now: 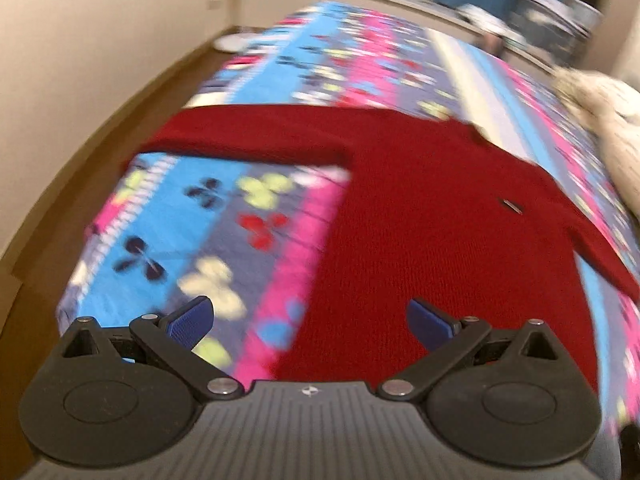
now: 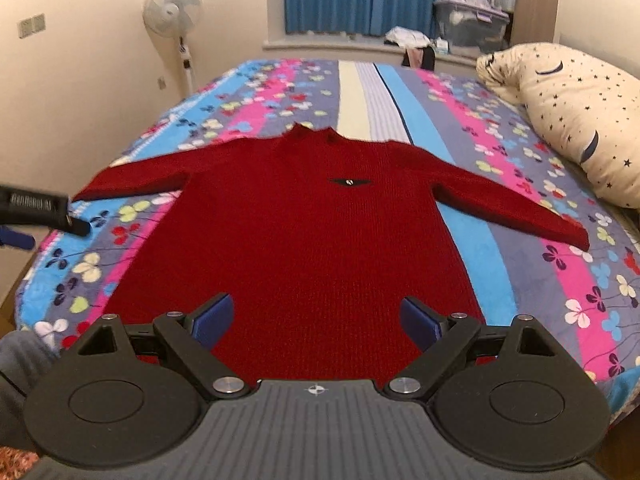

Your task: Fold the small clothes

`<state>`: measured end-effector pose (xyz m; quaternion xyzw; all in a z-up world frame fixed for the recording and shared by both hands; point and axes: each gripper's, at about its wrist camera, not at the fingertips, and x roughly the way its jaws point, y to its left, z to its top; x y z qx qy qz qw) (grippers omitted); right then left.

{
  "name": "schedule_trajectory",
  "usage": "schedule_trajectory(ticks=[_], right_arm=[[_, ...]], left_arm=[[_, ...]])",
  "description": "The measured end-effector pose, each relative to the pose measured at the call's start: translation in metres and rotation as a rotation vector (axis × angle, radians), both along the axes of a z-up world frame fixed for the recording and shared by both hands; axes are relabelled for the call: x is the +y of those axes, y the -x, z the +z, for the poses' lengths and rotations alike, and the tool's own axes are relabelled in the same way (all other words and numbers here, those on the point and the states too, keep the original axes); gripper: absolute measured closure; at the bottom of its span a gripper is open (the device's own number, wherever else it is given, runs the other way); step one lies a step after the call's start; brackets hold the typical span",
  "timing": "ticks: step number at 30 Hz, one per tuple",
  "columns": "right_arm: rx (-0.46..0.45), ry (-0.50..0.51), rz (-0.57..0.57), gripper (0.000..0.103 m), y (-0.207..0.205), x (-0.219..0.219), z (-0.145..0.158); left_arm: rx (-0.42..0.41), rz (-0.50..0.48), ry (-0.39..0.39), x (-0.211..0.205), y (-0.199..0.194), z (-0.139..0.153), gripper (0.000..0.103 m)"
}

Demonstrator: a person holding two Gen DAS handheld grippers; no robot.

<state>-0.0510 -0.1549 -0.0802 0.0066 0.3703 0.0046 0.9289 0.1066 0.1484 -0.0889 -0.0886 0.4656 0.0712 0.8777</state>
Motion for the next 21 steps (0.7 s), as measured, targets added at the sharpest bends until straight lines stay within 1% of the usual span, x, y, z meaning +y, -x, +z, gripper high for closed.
schedule_trajectory(ticks=[2,5,7,9,10,12,14,15,16,19,20,21], right_arm=[[0.024,0.009,-0.013,0.012,-0.018,0.000,-0.006],[0.055,0.023,-0.036,0.012,-0.041,-0.002,-0.016],[0.080,0.038,-0.048,0.012,-0.054,-0.003,-0.023],[0.110,0.059,-0.064,0.012,-0.067,-0.005,-0.033],[0.126,0.068,-0.072,0.012,-0.073,-0.006,-0.038],[0.154,0.080,-0.093,0.012,-0.084,-0.009,-0.047],[0.181,0.081,-0.112,0.012,-0.094,-0.012,-0.055],[0.193,0.078,-0.120,0.012,-0.098,-0.013,-0.059],[0.206,0.076,-0.128,0.012,-0.103,-0.013,-0.063],[0.228,0.083,-0.127,0.012,-0.113,-0.015,-0.072],[0.235,0.089,-0.126,0.012,-0.116,-0.015,-0.074],[0.239,0.091,-0.123,0.012,-0.118,-0.016,-0.077]], left_arm=[[-0.007,0.079,0.033,0.029,-0.036,-0.013,0.000],[-0.035,0.222,0.033,0.074,-0.091,-0.032,0.000],[-0.051,0.286,0.041,0.103,-0.129,-0.046,0.000],[-0.048,0.343,0.052,0.125,-0.162,-0.058,0.000],[-0.043,0.366,0.081,0.136,-0.177,-0.065,0.000],[-0.026,0.431,0.178,0.161,-0.207,-0.083,0.000],[-0.015,0.504,0.257,0.180,-0.225,-0.100,0.000],[-0.015,0.542,0.278,0.188,-0.232,-0.106,0.000],[-0.017,0.570,0.284,0.193,-0.240,-0.111,0.000],[0.006,0.574,0.284,0.201,-0.258,-0.120,0.001],[0.011,0.589,0.287,0.203,-0.262,-0.122,0.002],[0.015,0.613,0.294,0.205,-0.264,-0.122,0.009]])
